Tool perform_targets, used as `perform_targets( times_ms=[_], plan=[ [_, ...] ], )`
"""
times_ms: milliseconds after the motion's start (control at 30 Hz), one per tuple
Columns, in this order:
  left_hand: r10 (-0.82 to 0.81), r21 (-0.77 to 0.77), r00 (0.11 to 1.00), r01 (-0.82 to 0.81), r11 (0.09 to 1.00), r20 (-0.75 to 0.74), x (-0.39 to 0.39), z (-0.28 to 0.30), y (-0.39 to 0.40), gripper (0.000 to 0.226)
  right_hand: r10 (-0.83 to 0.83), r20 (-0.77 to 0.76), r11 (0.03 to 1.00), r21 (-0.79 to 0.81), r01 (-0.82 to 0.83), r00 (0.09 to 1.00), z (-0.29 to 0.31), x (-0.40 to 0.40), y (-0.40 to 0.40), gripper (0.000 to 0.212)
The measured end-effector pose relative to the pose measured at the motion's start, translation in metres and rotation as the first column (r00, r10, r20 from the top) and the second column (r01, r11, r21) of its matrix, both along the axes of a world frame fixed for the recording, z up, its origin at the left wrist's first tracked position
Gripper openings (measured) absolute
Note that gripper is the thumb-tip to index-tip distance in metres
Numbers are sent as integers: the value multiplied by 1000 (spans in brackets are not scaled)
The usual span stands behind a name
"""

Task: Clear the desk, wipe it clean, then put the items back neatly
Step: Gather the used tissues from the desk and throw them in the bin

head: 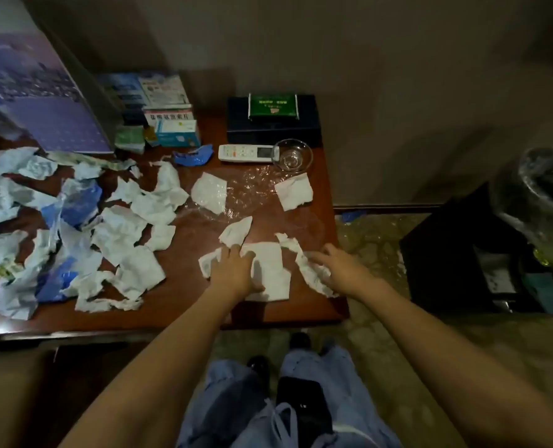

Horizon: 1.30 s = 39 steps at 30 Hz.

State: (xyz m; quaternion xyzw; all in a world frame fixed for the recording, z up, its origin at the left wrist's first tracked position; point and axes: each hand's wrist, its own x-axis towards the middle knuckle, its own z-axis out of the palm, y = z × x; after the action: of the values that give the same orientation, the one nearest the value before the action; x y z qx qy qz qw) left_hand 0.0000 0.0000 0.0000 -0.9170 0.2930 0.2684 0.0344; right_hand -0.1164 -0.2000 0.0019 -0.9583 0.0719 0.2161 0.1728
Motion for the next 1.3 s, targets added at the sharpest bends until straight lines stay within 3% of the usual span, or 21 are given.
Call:
perform_targets(
  times_ms=[167, 367, 467, 700, 867, 933, 1033, 1133, 1300],
  plan=[
    [-75, 50, 997, 74, 996, 10, 3, -20, -21, 79, 179, -160, 975, -101, -197, 971, -14, 24, -17, 80],
    [-122, 83, 992, 124, 989, -33, 1, -34, -31, 74, 294, -230, 948, -51, -314, 927, -26, 44, -25, 87],
    [-138, 53, 989, 141, 989, -50, 9, -34, -36, 60, 323, -221, 940, -40, -340, 920, -29, 53, -26, 77],
    [-101, -81, 961, 83, 993, -256, 26, -34, -45, 34, 381, -219, 920, -8, -392, 898, -29, 62, -29, 39],
    [73, -337, 948, -182, 924, -310, 44, -30, -39, 27, 205, -110, 979, 49, -200, 973, -28, 82, -33, 29],
    [122, -385, 937, -250, 888, -327, 56, -26, -33, 27, 78, -94, 992, 110, -67, 993, -25, 95, -31, 15],
    [177, -381, 941, -282, 880, -287, 71, -20, -23, 25, -109, -65, 973, 199, 120, 992, -26, 112, -27, 17],
    [230, -358, 949, -296, 886, -216, 81, -17, -15, 28, -175, -65, 957, 221, 185, 982, -26, 128, -26, 51],
    [294, -283, 950, -311, 907, -103, 88, -31, -4, 58, -185, 3, 966, 185, 181, 983, -30, 153, -32, 68]
  ],
)
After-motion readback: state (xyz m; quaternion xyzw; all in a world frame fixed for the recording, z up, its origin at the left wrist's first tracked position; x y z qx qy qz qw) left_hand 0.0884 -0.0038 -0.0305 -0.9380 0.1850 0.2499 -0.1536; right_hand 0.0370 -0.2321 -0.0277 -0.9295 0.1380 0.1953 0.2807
